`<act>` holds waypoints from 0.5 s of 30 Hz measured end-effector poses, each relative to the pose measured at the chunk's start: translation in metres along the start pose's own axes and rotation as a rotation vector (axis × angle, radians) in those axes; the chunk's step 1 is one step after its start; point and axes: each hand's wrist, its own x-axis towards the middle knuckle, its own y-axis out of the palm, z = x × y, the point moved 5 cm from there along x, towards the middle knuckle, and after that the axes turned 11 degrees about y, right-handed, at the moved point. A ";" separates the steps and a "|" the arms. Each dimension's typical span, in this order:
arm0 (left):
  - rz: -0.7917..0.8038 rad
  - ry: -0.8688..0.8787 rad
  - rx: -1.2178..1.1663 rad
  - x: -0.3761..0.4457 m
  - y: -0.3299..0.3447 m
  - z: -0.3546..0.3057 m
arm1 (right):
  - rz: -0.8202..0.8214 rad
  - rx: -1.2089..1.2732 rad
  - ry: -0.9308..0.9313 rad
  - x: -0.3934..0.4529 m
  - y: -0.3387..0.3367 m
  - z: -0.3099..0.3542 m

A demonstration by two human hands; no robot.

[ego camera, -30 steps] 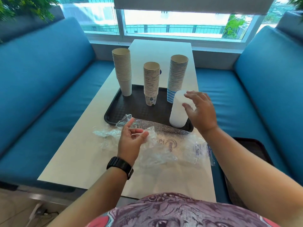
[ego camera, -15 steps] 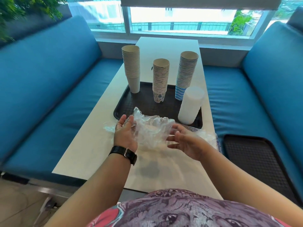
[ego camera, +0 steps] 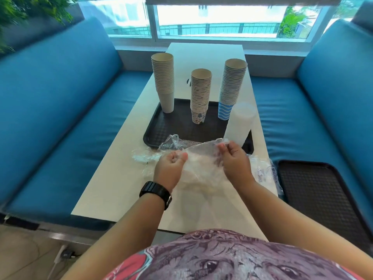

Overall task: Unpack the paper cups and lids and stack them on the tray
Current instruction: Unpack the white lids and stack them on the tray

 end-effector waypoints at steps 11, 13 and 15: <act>-0.211 0.130 -0.070 0.009 -0.030 -0.008 | -0.024 0.161 0.125 -0.007 -0.005 -0.002; -0.212 0.154 -0.055 0.005 -0.027 -0.011 | 0.107 0.019 0.135 -0.013 0.012 -0.003; -0.211 0.189 -0.012 0.003 -0.026 -0.014 | 0.160 -0.202 0.147 -0.017 0.024 -0.009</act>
